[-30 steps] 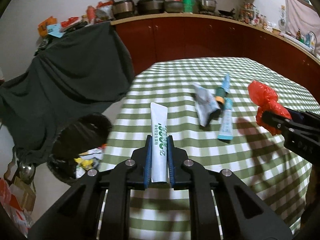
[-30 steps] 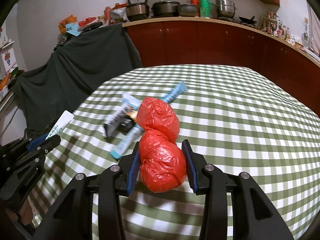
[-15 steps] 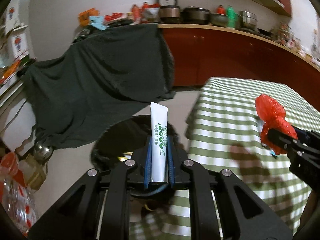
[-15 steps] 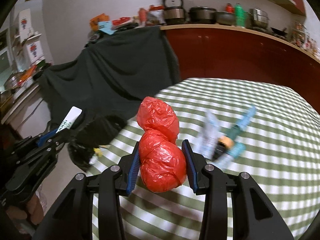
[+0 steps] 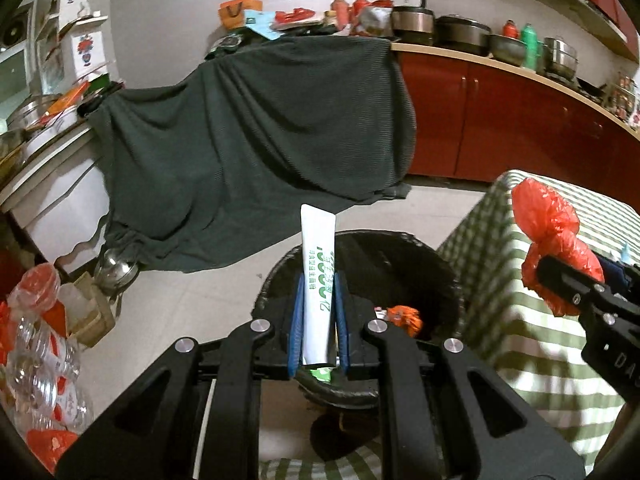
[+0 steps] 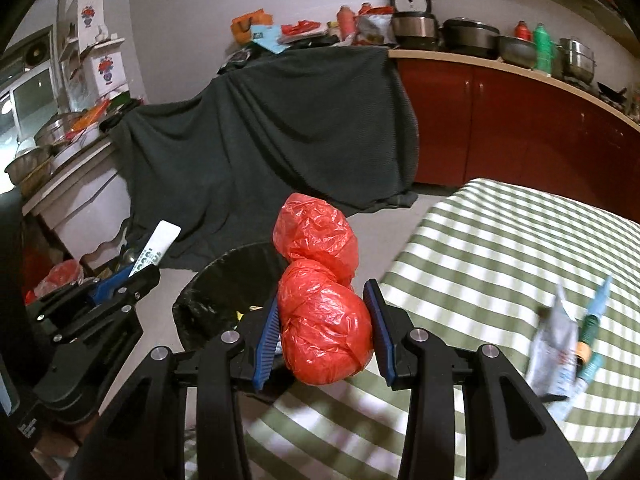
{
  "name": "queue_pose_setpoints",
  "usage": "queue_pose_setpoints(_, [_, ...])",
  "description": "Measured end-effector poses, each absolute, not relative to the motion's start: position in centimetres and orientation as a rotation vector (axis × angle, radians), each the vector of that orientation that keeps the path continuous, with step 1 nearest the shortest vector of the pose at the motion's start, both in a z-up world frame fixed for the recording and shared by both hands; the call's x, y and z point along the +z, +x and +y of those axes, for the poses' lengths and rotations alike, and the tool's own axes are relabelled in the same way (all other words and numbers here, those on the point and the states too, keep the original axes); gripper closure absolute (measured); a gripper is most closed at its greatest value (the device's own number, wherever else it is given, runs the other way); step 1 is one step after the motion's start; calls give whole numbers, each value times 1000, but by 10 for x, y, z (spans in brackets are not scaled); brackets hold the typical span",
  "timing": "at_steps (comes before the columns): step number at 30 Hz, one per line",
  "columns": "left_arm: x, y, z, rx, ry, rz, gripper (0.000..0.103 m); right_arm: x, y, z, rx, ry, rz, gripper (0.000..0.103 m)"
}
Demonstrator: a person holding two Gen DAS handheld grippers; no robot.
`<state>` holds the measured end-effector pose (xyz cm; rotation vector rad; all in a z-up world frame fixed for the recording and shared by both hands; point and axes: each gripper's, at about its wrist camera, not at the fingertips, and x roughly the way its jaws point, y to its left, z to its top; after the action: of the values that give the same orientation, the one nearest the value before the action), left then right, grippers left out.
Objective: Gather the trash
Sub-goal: 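Carry the red bags and white tube over the black bin with both tools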
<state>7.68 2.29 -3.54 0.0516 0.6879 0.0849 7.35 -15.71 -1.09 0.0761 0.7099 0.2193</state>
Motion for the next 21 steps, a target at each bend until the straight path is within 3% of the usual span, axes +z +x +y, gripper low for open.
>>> queue_pose_setpoints(21, [-63,121,52,149,4,749,88,-36,126,-110,275,48,815,62])
